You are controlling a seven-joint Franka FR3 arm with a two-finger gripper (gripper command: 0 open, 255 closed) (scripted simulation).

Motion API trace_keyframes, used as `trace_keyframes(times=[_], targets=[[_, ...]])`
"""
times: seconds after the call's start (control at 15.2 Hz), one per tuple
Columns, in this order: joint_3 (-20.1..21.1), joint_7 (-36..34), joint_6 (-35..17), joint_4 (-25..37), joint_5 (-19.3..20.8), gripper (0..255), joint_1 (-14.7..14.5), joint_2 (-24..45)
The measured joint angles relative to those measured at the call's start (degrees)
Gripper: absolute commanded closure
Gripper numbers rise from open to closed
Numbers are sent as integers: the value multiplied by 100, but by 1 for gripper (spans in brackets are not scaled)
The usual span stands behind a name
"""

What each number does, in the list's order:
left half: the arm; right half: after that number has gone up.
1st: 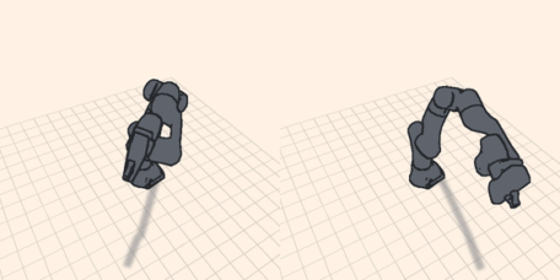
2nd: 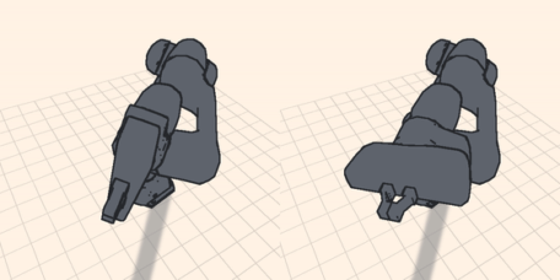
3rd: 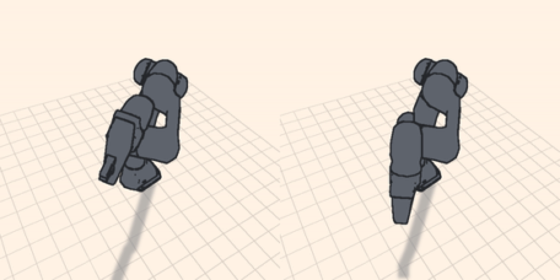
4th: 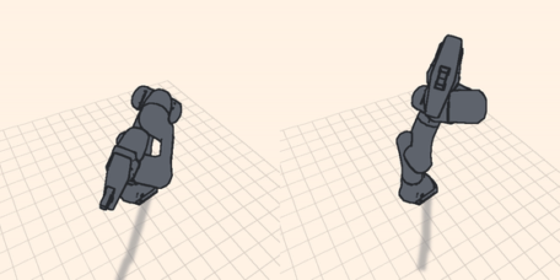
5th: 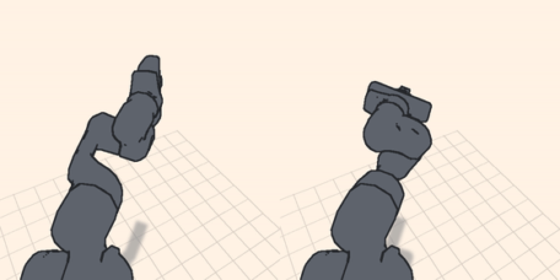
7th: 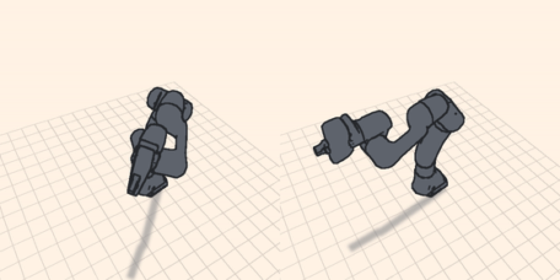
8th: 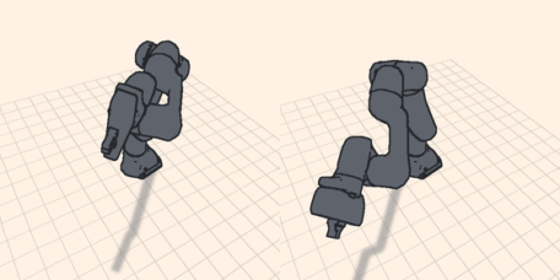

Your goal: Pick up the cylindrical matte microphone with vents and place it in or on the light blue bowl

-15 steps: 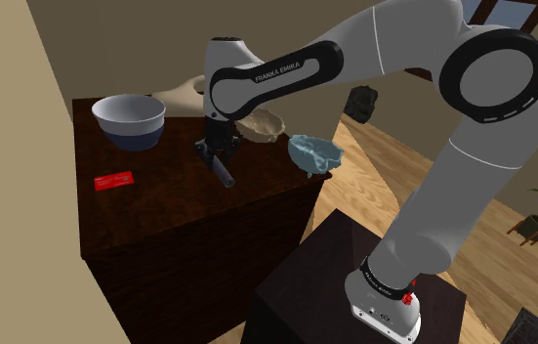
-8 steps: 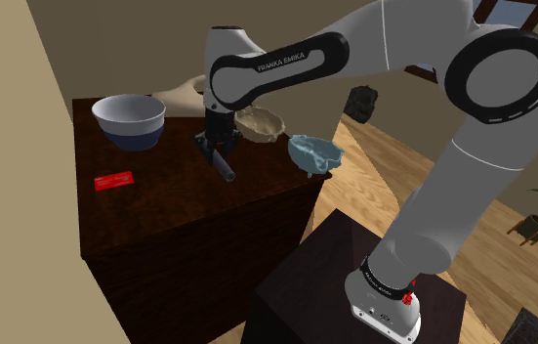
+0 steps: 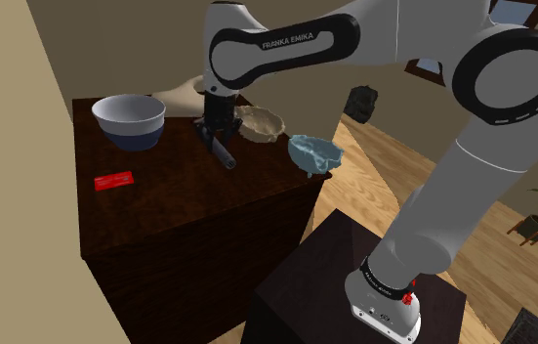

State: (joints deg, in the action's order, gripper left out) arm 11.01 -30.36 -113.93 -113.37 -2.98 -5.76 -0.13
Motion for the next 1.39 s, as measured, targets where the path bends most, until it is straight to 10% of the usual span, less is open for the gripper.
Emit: trace_keyframes(times=[1.39], targets=[[-43,11,1510,1286,-20,255,40,-224]])
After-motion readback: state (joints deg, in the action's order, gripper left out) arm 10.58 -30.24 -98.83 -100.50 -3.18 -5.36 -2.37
